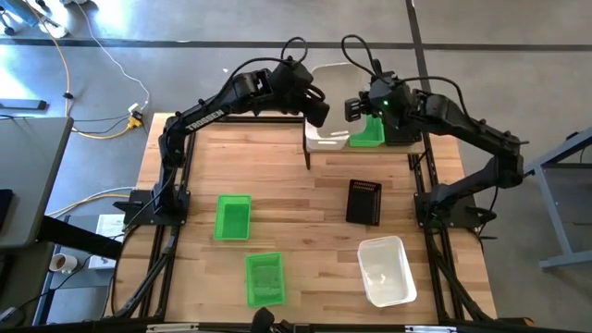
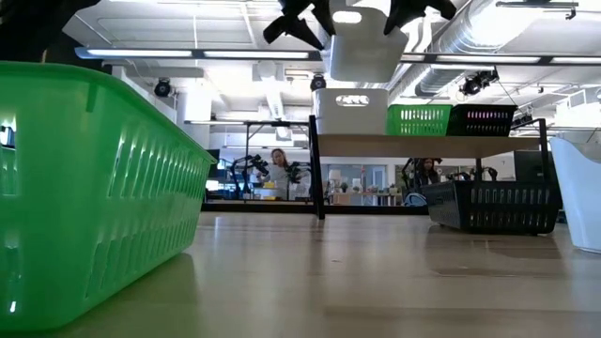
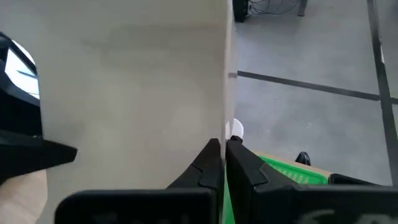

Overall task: Stack baskets on shelf by color
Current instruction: Stack the top white bin on top of the white bin

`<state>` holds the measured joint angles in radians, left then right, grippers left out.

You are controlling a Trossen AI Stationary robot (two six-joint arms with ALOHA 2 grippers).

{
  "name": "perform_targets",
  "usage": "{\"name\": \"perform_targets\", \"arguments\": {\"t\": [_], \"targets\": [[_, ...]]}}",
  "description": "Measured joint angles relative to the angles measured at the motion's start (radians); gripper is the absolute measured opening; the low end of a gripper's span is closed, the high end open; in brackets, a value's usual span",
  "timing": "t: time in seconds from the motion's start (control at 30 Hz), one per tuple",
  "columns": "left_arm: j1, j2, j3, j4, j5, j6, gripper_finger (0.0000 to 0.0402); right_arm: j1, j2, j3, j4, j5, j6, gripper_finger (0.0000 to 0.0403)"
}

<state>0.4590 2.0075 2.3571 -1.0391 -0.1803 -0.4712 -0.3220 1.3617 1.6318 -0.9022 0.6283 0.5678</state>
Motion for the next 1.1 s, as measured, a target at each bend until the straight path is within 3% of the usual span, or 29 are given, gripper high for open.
{"name": "perform_targets", "arguments": {"t": [0.63,0.93,1.1], "targets": [[-0.003,-0.034,0.000,-0.026,0.007,0.143,0.0168,-0.114,0.000,0.011,0.002,-0.047,0.019,0.0001],[-0.003,-0.049,0.000,-0.097,-0.030,0.298,0.0168,-0.185,0.000,0.012,0.001,-0.213,0.100,0.0000],[-0.001,-0.074,-0.001,-0.170,-0.084,0.352,0.0168,-0.196,0.001,0.054,-0.003,-0.218,0.106,0.0000]]}}
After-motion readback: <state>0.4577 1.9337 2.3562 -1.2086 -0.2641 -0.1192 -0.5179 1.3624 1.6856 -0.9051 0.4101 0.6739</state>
